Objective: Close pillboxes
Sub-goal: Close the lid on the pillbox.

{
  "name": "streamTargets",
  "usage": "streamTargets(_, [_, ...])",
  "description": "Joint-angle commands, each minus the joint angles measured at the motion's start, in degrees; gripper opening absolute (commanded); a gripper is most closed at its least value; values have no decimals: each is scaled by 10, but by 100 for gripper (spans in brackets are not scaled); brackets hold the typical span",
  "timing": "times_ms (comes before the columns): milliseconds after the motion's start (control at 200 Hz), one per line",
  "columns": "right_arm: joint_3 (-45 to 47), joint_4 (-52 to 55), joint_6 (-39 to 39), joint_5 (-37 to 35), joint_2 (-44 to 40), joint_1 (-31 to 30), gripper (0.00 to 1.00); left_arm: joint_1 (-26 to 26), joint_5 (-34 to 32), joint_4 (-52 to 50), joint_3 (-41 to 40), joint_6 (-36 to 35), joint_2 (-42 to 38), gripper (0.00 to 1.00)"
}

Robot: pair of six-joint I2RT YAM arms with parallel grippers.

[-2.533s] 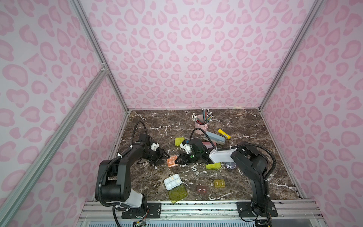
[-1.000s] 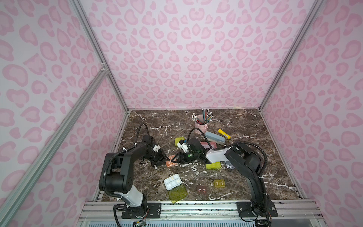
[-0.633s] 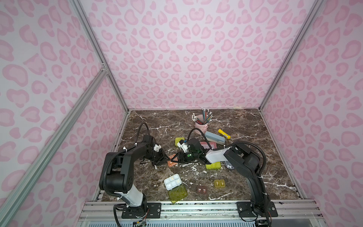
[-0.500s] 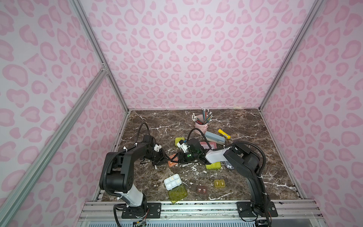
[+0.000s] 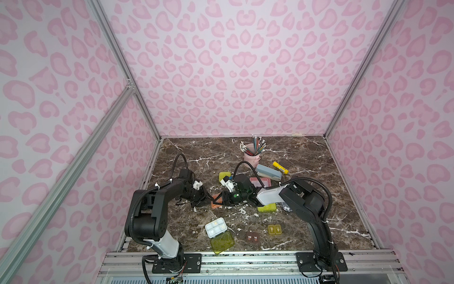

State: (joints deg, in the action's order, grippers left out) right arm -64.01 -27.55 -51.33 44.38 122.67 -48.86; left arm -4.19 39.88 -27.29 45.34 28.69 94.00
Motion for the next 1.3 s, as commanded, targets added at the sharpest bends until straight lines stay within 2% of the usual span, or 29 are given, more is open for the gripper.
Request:
streamTargets(0, [2, -15, 5, 3, 6, -2, 55, 0, -6, -3, -1, 0, 3, 30])
streamTargets(455, [6, -15, 5, 0, 5, -2, 55, -2, -8, -4, -1, -1, 2, 31])
streamTargets(675, [9, -12, 7, -3, 1, -1, 55, -1, -16, -10, -1, -4, -3, 34])
streamTargets(690, [8, -11, 9, -5, 0, -1, 55, -2, -18, -11, -1, -4, -4, 38])
streamTargets(750, [10, -7, 12, -8, -3, -1, 55, -3, -24, -15, 0, -6, -9, 39])
streamTargets(1295, [-1, 99, 72, -80, -46, -6, 55, -14, -103, -47, 1, -29, -127, 49])
